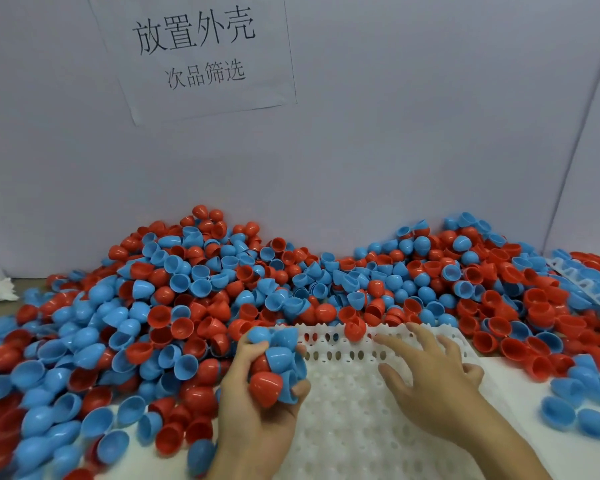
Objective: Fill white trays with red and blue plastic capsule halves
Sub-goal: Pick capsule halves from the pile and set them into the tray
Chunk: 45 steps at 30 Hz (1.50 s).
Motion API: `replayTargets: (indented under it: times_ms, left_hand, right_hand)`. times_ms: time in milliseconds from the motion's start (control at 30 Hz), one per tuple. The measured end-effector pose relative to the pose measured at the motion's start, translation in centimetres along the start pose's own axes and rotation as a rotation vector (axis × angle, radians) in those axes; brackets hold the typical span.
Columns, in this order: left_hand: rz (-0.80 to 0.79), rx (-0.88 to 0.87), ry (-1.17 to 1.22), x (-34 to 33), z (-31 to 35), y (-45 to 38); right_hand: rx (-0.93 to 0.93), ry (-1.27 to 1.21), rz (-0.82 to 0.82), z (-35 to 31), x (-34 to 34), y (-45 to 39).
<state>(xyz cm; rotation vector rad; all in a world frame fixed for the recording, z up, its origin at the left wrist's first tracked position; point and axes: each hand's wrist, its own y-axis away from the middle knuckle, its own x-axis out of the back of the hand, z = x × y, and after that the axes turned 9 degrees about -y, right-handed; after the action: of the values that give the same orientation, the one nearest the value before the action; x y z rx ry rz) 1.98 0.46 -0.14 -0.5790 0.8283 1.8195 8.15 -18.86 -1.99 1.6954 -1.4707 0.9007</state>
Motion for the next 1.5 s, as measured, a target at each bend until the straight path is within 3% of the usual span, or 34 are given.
replayTargets:
  times_ms: [200,400,600,1000,1167,1300,1500]
  left_hand:
    - [-0.034,0.008,-0.004,0.2,-0.1,-0.3]
    - [-0.058,-0.006,-0.037,0.0,-0.3,-0.5]
    - [-0.070,-0.016,-0.072,0.3,-0.4,-0.7]
    - [-0.125,-0.074,-0.225,-0.4,-0.6,-0.6]
    - [-0.208,-0.134,-0.366,-1.4,0.6,-1.1]
    - [-0.208,-0.138,-0.278,-1.1,0.9,-1.4]
    - [-0.099,-0.167,-0.257,-0.3,0.4,-2.4]
  right_hand:
    - [0.116,-0.085,0.170,-2.2,2.5,0.5]
    - [0.185,-0.051,0.092,-5.6,0.6,-1.3]
    - [0.162,-0.111,0.287,-4.8,-2.3,-2.1]
    - [0.271,-0.300,0.423,-4.0,-2.0,-2.4]
    - [0.356,-0.661,0.391,-4.3,-0.6,-1.4]
    - [0.328,-0.842,0.287,-4.4,-0.2,-0.7]
    - [0.322,-0.887,0.262,-4.3,-1.0,-0.6]
